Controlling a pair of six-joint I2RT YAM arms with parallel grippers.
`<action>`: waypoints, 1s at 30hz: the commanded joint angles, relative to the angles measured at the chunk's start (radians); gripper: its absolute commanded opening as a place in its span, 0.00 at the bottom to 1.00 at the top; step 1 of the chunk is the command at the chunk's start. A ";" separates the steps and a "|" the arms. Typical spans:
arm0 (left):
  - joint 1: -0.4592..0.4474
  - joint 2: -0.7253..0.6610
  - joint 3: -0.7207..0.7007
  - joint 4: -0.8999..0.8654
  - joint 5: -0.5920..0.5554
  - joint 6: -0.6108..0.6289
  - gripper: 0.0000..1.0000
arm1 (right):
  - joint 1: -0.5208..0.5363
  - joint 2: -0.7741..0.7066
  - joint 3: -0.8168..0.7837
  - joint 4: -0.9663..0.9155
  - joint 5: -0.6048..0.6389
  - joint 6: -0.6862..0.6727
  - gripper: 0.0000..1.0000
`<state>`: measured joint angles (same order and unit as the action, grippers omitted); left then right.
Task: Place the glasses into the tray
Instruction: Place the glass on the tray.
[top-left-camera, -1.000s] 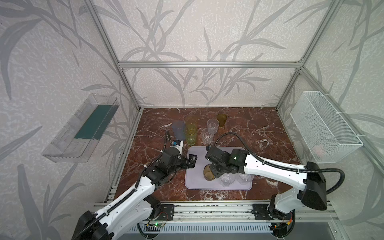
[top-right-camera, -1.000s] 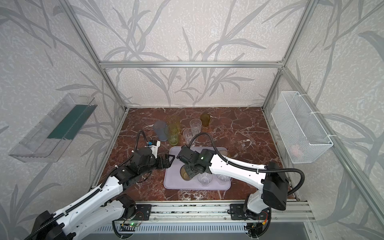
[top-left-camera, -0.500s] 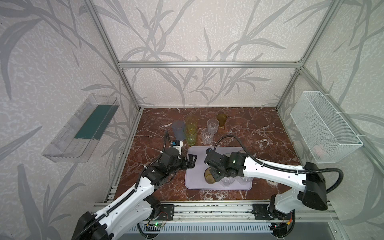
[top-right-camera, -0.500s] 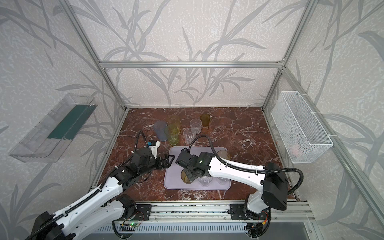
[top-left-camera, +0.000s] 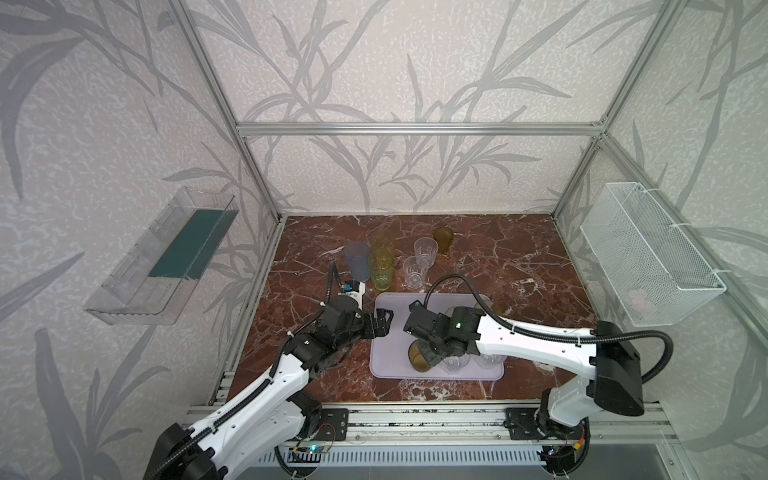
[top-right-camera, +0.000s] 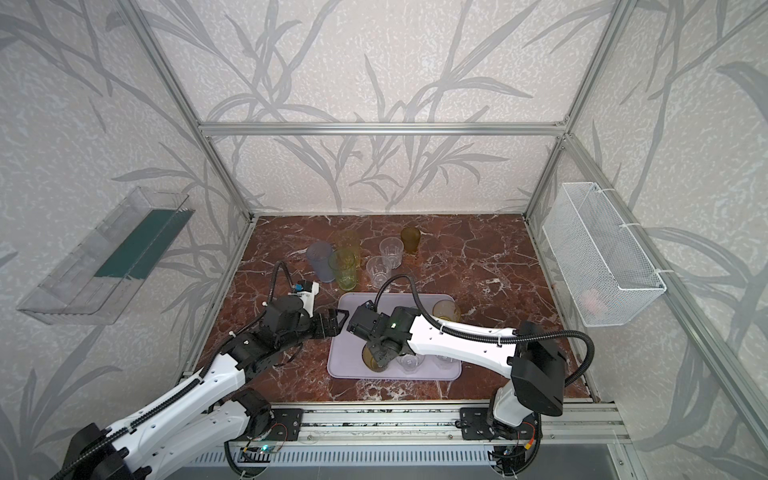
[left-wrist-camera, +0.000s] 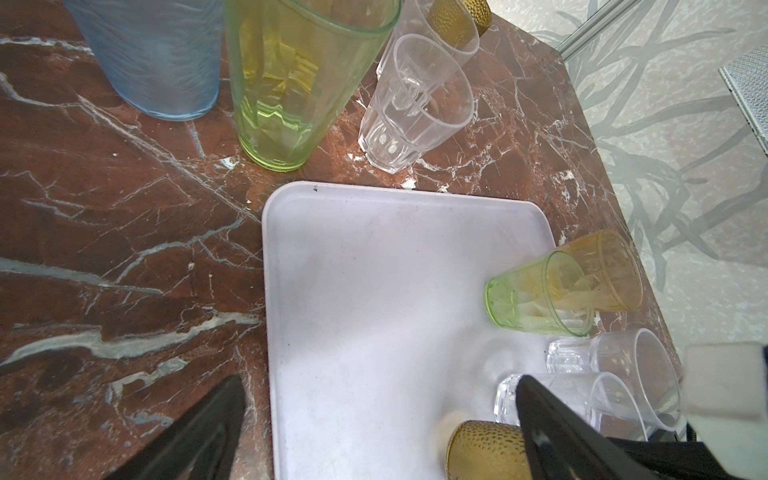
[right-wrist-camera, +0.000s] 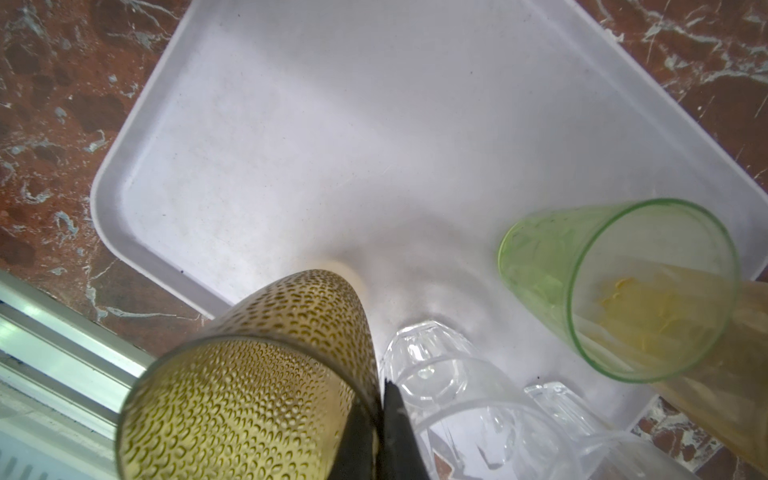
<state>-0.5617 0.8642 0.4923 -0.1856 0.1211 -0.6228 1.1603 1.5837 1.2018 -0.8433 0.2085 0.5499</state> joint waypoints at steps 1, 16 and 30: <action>0.003 -0.020 -0.020 0.008 -0.012 -0.007 0.99 | 0.010 0.021 0.000 -0.022 -0.006 0.007 0.00; 0.003 -0.048 -0.027 -0.008 -0.024 -0.003 0.99 | 0.013 0.030 0.033 -0.005 -0.038 -0.025 0.61; 0.005 -0.029 0.006 -0.015 -0.044 0.004 0.99 | 0.010 -0.062 0.037 0.102 -0.021 -0.053 0.99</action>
<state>-0.5617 0.8314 0.4816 -0.1875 0.0982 -0.6228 1.1652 1.5723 1.2163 -0.7658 0.1593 0.5049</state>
